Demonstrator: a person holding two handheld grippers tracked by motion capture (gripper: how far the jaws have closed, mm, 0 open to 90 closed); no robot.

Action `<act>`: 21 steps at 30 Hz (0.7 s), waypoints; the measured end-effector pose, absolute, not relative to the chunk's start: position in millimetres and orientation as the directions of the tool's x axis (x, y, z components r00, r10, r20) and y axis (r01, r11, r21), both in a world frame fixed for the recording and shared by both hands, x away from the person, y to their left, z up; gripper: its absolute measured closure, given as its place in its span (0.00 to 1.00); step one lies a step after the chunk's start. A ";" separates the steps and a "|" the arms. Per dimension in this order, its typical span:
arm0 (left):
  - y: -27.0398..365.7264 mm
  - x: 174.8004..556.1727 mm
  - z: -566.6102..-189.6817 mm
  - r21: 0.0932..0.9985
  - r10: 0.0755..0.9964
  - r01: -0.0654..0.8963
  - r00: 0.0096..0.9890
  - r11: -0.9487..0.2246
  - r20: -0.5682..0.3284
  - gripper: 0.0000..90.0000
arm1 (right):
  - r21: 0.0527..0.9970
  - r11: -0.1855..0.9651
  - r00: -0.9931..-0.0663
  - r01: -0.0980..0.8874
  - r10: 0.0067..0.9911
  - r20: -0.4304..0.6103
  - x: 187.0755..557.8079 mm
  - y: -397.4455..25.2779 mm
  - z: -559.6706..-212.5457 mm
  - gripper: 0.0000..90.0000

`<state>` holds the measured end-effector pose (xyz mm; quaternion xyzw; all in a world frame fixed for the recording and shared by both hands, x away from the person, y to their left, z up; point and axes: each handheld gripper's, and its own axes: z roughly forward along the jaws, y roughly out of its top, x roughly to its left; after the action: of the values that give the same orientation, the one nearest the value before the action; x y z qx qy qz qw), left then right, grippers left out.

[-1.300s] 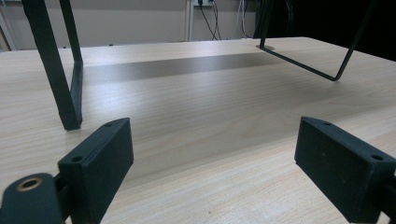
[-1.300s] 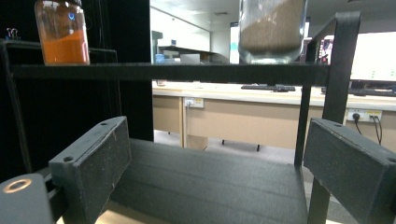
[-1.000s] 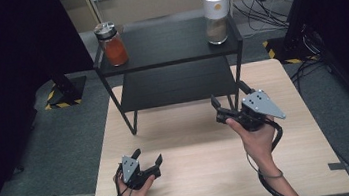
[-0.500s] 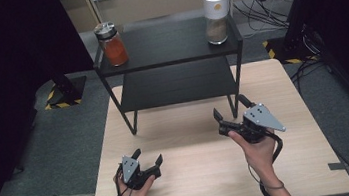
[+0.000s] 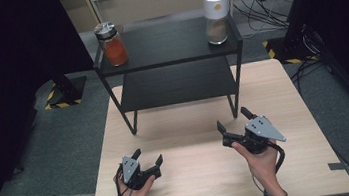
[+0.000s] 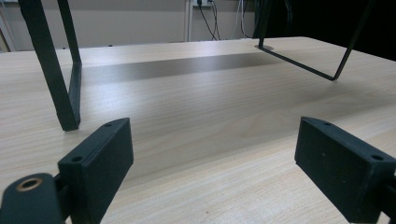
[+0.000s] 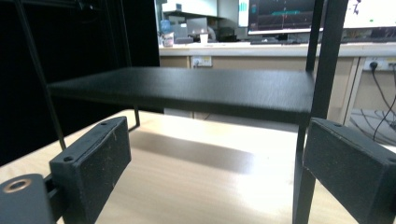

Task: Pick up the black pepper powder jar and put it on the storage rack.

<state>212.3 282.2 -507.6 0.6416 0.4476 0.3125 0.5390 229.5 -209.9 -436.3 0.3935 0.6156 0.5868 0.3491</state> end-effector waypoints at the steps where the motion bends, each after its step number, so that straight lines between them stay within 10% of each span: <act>1: 282.2 212.2 -507.6 0.971 0.911 0.237 0.404 -0.018 -0.081 0.12 | 0.997 0.004 -0.448 0.082 0.894 0.033 228.9 -210.1 -438.3 0.09; 21: 282.2 211.5 -507.9 0.971 0.911 0.237 0.404 -0.016 -0.084 0.12 | 0.979 0.047 -0.473 0.198 0.879 0.054 219.1 -212.0 -478.6 0.09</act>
<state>211.5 282.2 -507.9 0.6406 0.4478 0.3122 0.5400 219.1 -212.0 -478.6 0.4112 0.6550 0.5546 0.3071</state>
